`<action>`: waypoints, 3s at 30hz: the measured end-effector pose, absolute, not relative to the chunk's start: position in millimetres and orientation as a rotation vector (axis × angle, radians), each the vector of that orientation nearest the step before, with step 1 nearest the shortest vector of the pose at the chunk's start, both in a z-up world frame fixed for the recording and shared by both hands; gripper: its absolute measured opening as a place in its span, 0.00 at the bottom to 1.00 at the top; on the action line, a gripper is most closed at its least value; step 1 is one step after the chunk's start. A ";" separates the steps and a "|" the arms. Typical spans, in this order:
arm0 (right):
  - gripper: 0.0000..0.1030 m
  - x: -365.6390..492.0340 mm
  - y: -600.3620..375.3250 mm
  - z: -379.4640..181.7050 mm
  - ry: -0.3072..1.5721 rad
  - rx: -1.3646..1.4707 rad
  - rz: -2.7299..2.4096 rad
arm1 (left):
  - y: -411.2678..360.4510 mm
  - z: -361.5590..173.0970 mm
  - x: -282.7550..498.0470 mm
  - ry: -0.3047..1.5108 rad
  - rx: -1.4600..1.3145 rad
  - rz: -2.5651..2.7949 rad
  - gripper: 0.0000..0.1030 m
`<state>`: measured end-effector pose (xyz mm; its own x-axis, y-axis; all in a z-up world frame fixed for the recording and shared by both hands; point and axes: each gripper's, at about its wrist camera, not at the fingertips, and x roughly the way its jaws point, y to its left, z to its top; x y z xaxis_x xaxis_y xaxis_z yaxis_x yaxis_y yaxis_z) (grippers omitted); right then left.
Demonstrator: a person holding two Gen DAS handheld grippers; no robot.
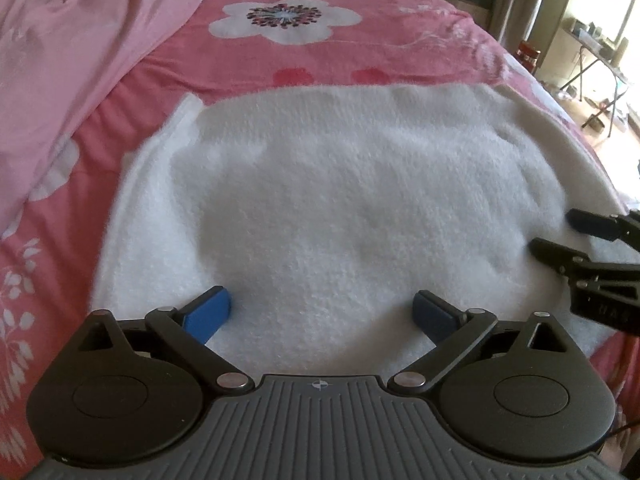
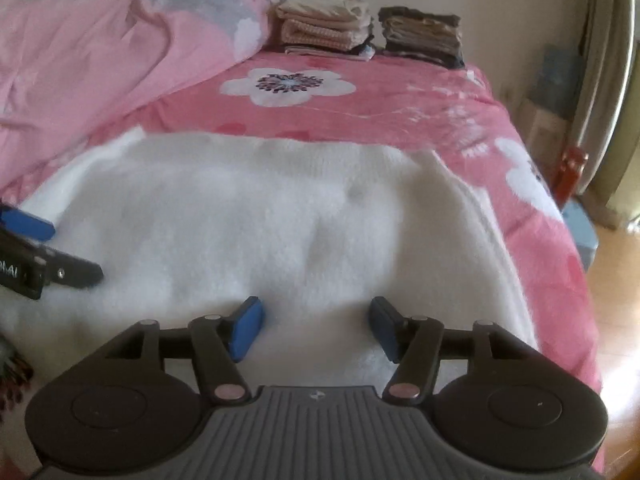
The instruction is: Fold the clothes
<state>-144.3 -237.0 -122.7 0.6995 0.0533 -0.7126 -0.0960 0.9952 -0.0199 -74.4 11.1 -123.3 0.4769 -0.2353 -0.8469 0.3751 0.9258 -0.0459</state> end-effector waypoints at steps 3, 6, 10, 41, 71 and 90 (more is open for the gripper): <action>0.62 -142.5 -236.0 -121.6 0.799 -0.052 0.079 | 11.7 -123.1 -73.6 1.012 0.145 -0.372 0.97; 0.62 -140.7 -234.9 -120.5 0.806 -0.047 0.074 | 9.9 -123.0 -75.3 1.013 0.147 -0.368 0.97; 0.62 -142.3 -234.7 -121.2 0.808 -0.043 0.071 | 10.3 -122.7 -75.9 1.013 0.144 -0.368 0.97; 0.82 -185.9 -217.2 -123.5 0.745 -0.127 0.156 | 6.5 -122.0 -71.8 1.042 0.150 -0.335 1.00; 0.90 -207.1 -194.9 -97.8 0.594 -0.287 0.193 | 5.8 -122.6 -73.0 1.033 0.162 -0.330 1.00; 0.97 -189.5 -211.3 -126.8 0.753 -0.191 0.150 | 5.7 -122.8 -73.2 1.030 0.165 -0.329 1.00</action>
<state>-189.5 -211.3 -126.8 0.7202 0.0665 -0.6906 -0.2031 0.9720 -0.1182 -73.2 5.7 -122.8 0.4714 -0.1904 -0.8611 0.3437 0.9389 -0.0195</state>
